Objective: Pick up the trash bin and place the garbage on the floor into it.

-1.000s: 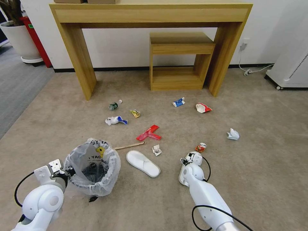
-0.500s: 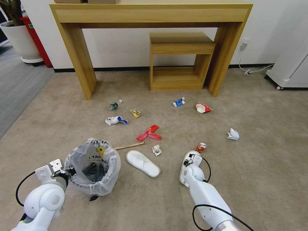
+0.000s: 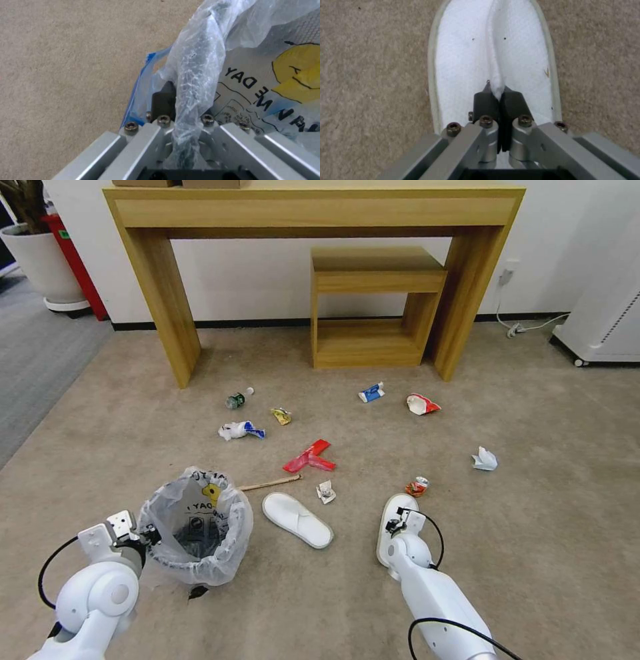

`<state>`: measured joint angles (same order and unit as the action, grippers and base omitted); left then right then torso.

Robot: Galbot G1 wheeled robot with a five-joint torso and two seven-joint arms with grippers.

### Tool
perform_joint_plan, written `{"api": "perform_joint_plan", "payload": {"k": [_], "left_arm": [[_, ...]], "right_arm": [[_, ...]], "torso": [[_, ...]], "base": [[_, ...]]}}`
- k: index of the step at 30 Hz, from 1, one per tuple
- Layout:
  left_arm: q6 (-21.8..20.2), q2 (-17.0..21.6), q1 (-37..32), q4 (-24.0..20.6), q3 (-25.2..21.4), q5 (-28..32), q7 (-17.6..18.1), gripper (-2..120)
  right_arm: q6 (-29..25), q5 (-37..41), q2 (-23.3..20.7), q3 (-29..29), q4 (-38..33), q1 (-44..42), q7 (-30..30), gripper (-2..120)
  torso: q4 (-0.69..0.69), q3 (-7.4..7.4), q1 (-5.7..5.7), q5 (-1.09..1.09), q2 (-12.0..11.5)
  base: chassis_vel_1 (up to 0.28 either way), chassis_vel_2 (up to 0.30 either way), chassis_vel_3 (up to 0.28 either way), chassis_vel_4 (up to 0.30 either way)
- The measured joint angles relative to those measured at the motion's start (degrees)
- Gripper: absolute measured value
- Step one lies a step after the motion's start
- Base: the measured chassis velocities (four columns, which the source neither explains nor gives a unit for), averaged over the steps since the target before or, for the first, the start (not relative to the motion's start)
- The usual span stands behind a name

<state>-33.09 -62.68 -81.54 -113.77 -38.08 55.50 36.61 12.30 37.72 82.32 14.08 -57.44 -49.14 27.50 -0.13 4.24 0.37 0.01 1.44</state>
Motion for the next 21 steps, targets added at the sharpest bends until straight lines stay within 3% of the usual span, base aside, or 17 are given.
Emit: {"api": "perform_joint_plan", "payload": {"k": [12, 15, 18, 19, 21], "left_arm": [[0.6, 0.1, -0.4, 0.3, -0.2, -0.8, -0.8, 0], [0.6, 0.2, 0.0, 0.4, -0.2, -0.6, -0.8, 0], [0.6, 0.3, 0.4, 0.6, 0.0, -0.4, -0.8, 0], [0.6, 0.3, 0.4, 0.6, 0.0, -0.4, -0.8, 0], [0.5, 0.3, 0.5, 0.6, 0.1, -0.3, -0.8, 0]], "right_arm": [[-1.6, -2.2, 0.4, -0.5, -0.9, -1.1, -1.3, 0], [-4.2, -2.3, -0.6, -0.4, -4.4, -2.9, -4.5, 0], [-8.3, -1.6, -3.7, -0.1, -14.1, -6.6, -10.6, 0], [-8.3, -1.6, -3.7, -0.1, -14.1, -6.6, -10.6, 0], [-9.6, -0.5, -5.7, -0.1, -20.8, -8.8, -12.7, 0]], "torso": [[0.01, 0.0, 0.0, 0.0, 0.0], [0.01, 0.01, 0.0, 0.01, 0.0], [0.0, 0.0, 0.0, 0.0, 0.0], [0.0, 0.0, 0.0, 0.0, 0.0], [0.0, 0.0, 0.0, 0.01, 0.0]], "base": [[0.0, 0.0, 0.0, 0.0], [0.0, 0.0, 0.0, 0.0], [0.0, 0.0, 0.0, 0.0], [0.0, 0.0, 0.0, 0.0], [0.0, 0.0, 0.0, 0.0]]}}
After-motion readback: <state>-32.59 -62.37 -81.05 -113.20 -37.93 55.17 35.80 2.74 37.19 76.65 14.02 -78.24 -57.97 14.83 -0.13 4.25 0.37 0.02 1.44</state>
